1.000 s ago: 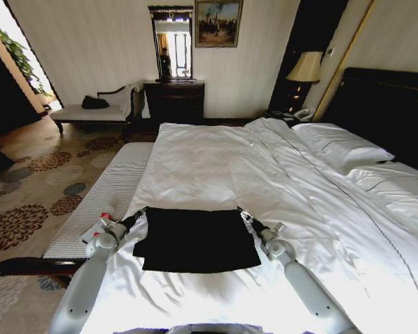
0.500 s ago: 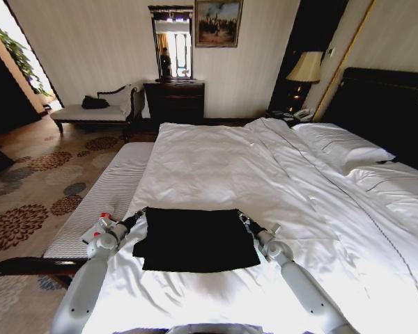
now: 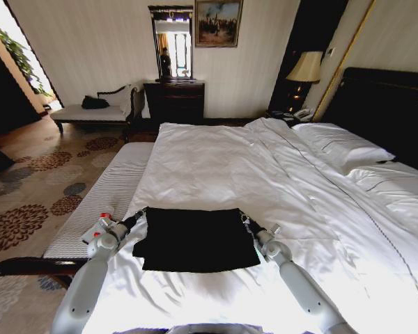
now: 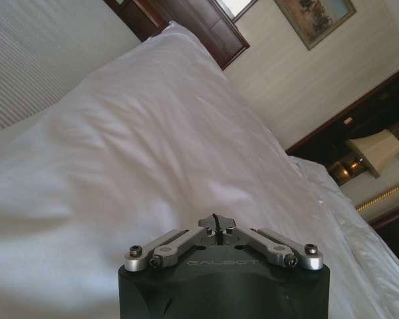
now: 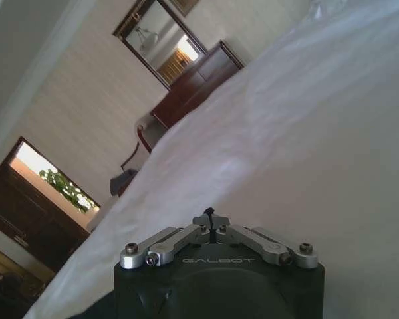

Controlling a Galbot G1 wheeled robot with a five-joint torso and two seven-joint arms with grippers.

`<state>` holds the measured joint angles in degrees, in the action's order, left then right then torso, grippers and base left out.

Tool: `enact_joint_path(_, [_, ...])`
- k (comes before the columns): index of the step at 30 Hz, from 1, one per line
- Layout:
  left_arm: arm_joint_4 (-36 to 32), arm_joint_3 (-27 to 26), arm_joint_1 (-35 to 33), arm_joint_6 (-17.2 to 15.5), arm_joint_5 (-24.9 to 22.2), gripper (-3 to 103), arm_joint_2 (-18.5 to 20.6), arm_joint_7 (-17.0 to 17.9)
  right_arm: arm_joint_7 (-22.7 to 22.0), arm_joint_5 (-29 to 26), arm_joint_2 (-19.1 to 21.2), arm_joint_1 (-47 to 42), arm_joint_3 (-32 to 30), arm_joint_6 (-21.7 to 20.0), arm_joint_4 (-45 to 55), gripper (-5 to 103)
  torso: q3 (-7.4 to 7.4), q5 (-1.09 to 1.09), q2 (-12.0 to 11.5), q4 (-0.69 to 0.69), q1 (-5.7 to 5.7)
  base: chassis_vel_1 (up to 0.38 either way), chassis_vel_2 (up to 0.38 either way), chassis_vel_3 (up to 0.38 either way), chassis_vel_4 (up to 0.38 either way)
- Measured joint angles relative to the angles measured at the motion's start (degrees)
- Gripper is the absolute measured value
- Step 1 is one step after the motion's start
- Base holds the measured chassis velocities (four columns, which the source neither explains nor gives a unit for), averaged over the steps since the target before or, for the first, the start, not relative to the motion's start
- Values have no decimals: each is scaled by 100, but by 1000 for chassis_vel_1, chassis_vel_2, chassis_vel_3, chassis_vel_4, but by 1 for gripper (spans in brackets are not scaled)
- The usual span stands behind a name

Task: Fold the clothes on the bed.

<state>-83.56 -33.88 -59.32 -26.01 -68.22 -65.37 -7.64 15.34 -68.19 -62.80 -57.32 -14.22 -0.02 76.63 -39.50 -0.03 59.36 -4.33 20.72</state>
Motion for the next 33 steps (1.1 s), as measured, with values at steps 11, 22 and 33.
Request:
enact_joint_path(11, [-1484,-649,-435,138,-872,0,93,63,31,-582,380,-645,-603,906,1881,0,1,-1,1,1,0,0,0,0,0])
enact_joint_path(22, [-2997,-1448,-973,154,-1881,0,174,196,-39,-990,642,-1390,-1484,1052,3543,0,1,-1,1,1,-1,0,0,0,0])
enact_joint_path(33, [-4654,-2353,-1735,42,-2801,0,304,543,-883,-1113,772,-2349,-2595,853,5446,0,2,0,1,0,-1,0,0,0,0])
